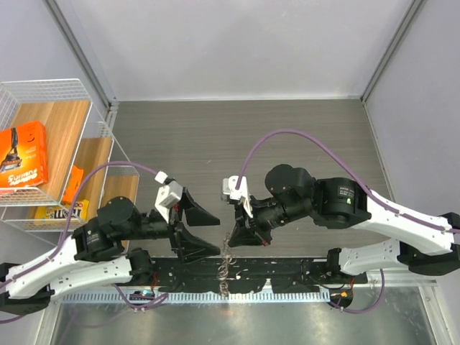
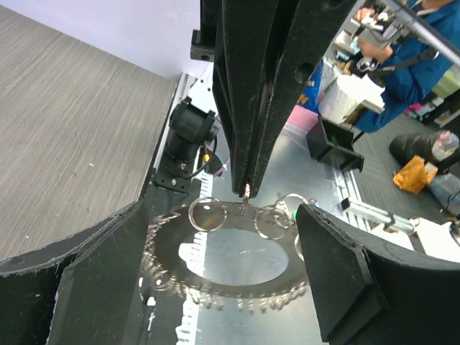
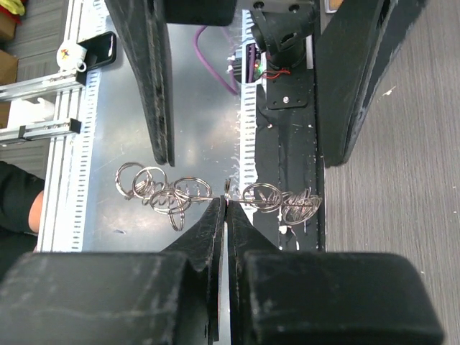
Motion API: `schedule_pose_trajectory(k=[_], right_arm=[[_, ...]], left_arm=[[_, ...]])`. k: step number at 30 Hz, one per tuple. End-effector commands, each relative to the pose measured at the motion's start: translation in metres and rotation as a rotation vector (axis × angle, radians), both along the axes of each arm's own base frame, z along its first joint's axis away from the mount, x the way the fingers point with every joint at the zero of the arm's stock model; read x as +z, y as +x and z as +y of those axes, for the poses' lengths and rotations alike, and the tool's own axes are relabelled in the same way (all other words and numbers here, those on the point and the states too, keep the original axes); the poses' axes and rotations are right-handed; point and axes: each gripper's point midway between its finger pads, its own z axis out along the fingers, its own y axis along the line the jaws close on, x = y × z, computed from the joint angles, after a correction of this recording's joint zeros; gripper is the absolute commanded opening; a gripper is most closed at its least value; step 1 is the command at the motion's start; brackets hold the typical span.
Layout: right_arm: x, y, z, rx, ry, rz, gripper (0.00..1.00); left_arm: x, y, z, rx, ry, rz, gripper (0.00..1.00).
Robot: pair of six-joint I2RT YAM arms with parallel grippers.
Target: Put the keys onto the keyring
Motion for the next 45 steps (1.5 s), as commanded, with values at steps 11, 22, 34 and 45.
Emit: schedule_pose_trajectory(k=[11,22,34,45], right_arm=[[0.03,0.0,0.009,0.008,0.075,-0.014,0.06],[0.028,0.001,0.018,0.008,0.068,-0.002,0.06],[0.036,0.006,0.015,-0.029,0.088,-0.016,0.05],[0.045,0.01,0.018,-0.048,0.108,-0.03,0.05]], left_arm=[[0.005,-0.018,-0.015,-0.154,-0.024,-0.057,0.69],[0.003,-0.019,-0.02,-0.181,0.004,-0.07,0.42],[0.0,-0.022,-0.015,-0.184,0.013,-0.076,0.42],[-0.007,-0.021,-0.017,-0.184,0.04,-0.062,0.67]])
